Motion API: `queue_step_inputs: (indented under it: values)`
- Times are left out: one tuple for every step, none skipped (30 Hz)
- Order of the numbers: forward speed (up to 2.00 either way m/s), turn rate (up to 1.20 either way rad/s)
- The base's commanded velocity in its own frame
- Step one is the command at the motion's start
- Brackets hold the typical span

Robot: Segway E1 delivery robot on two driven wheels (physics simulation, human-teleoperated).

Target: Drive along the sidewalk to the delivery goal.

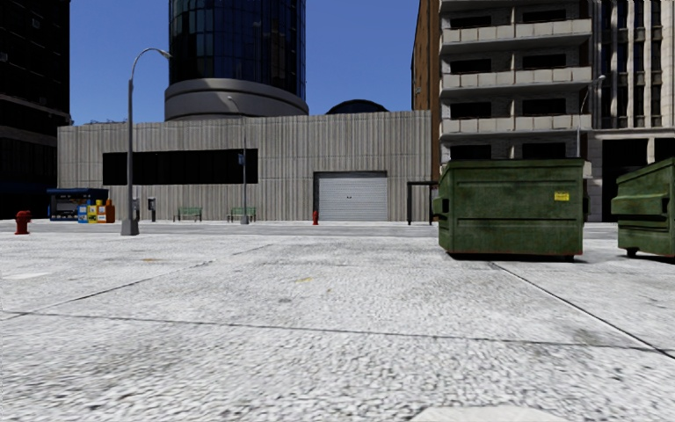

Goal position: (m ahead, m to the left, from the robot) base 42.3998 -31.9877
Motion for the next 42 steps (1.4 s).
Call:
queue_step_inputs:
  values:
    - [2.0,0.0]
    - [2.0,0.0]
    - [2.0,0.0]
    - [2.0,0.0]
    - [2.0,0.0]
    - [2.0,0.0]
    - [2.0,0.0]
    - [2.0,0.0]
    - [2.0,0.0]
    - [2.0,0.0]
    - [2.0,0.0]
    - [2.0,0.0]
    - [2.0,0.0]
    - [2.0,0.0]
    - [2.0,0.0]
    - [2.0,0.0]
    - [2.0,0.0]
    - [2.0,0.0]
    - [2.0,0.0]
    - [2.0,0.0]
    - [2.0,0.0]
    - [2.0,0.0]
    - [2.0,0.0]
    - [2.0,0.0]
    - [2.0,0.0]
    - [2.0,0.0]
    - [2.0,0.0]
    - [2.0,0.0]
    - [2.0,0.0]
    - [2.0,0.0]
    - [2.0,0.0]
    - [2.0,0.0]
    - [2.0,0.0]
    - [2.0,0.0]
    - [2.0,0.0]
    - [2.0,0.0]
    - [2.0,0.0]
    - [2.0,0.0]
    - [2.0,0.0]
    - [2.0,0.0]
    - [2.0,0.0]
    - [2.0,0.0]
